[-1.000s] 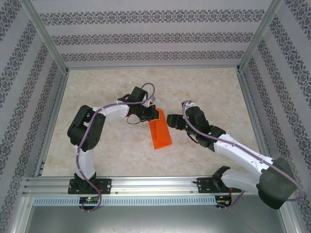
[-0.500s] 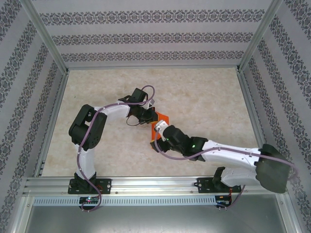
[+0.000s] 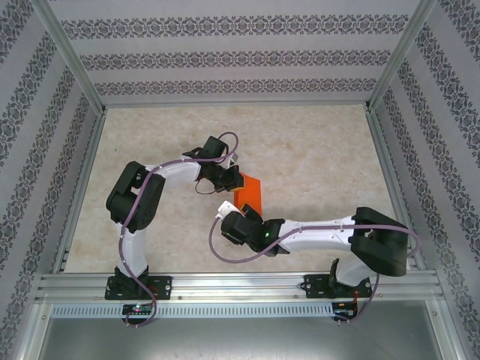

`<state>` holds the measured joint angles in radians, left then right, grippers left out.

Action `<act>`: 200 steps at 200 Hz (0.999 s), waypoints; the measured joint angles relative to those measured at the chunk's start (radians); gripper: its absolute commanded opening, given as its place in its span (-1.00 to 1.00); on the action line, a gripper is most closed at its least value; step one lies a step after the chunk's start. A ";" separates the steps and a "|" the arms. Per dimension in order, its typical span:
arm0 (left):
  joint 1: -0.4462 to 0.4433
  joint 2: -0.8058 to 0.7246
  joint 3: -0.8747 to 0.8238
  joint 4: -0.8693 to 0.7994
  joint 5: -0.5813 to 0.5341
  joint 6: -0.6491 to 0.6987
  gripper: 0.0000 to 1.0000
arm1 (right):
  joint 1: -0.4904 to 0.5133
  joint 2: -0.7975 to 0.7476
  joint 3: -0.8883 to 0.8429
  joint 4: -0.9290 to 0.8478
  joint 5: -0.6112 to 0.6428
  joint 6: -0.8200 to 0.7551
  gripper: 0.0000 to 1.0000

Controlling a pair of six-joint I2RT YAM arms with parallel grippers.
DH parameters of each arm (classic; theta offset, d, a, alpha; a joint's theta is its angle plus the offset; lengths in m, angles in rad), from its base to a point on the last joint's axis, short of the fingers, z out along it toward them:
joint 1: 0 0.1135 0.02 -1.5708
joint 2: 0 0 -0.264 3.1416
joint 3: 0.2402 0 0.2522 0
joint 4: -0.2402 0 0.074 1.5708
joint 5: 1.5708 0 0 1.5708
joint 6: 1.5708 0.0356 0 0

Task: Fold a paper plane with a square sheet of paper (pick it up from the middle)
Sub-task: Fold the triangle a second time at the center of the table.

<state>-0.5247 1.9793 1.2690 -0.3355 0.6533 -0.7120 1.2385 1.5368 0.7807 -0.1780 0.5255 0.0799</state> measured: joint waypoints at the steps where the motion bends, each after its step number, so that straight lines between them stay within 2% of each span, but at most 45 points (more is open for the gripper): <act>1: 0.000 0.000 0.000 0.000 0.000 0.000 -0.86 | 0.000 0.001 0.001 -0.001 0.002 0.001 0.32; 40: 0.000 0.000 0.000 0.000 0.000 0.000 -0.85 | 0.005 0.026 0.021 -0.043 0.107 0.047 0.08; 114: 0.000 0.000 0.000 -0.001 0.000 0.000 -0.85 | 0.025 0.027 0.021 -0.083 0.154 0.103 -0.17; 133: 0.000 0.000 0.000 -0.003 0.000 0.000 -0.85 | 0.025 0.027 0.020 -0.086 0.163 0.109 -0.36; 164: 0.000 0.000 0.000 -0.003 0.000 0.000 -0.82 | 0.025 0.027 0.019 -0.092 0.188 0.118 -0.81; 176: 0.000 0.000 0.000 -0.003 0.000 0.000 -0.79 | 0.025 0.026 0.017 -0.094 0.192 0.121 -0.84; 191: 0.000 -0.002 0.000 -0.003 -0.005 -0.001 -0.69 | 0.025 0.026 0.016 -0.099 0.196 0.132 -0.95; 200: 0.000 -0.006 -0.003 -0.003 -0.013 -0.002 -0.52 | 0.025 0.026 0.015 -0.102 0.196 0.135 -0.97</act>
<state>-0.5247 1.9736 1.2655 -0.3386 0.6403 -0.7143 1.2633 1.5623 0.7956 -0.2802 0.7216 0.2150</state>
